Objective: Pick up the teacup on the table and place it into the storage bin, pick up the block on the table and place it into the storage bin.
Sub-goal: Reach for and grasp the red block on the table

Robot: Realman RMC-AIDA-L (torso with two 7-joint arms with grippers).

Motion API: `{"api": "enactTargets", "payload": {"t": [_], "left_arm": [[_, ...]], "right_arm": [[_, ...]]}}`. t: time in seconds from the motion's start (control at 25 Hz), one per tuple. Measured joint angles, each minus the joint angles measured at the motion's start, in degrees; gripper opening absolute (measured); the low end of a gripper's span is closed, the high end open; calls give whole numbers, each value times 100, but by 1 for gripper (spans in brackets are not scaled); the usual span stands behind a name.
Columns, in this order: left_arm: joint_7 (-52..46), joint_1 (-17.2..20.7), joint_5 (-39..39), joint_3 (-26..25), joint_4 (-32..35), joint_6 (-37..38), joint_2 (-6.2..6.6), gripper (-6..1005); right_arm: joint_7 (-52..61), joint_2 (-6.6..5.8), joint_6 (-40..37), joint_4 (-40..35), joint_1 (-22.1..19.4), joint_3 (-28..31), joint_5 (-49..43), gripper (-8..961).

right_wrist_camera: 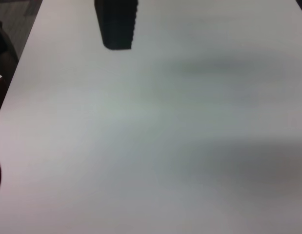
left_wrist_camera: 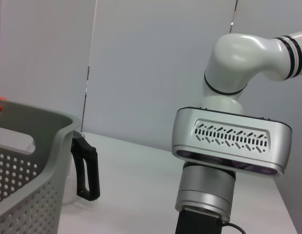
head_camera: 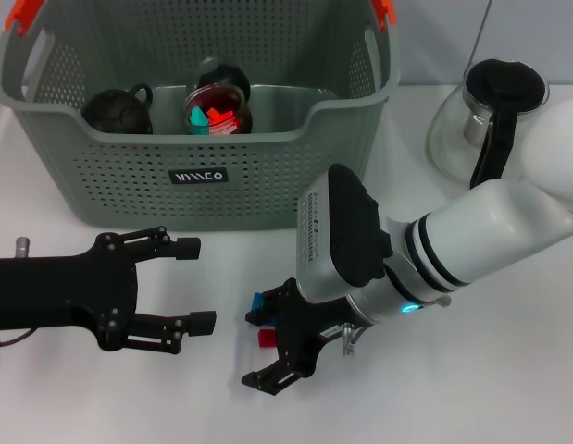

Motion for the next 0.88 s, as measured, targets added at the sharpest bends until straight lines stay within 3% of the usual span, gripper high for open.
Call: {"api": "enactTargets", "payload": {"t": [0.88], "left_arm": [[0, 0, 0, 0, 0, -2, 0, 936]], "right_arm": [[138, -27, -44, 60, -22, 27, -89, 830]]}}
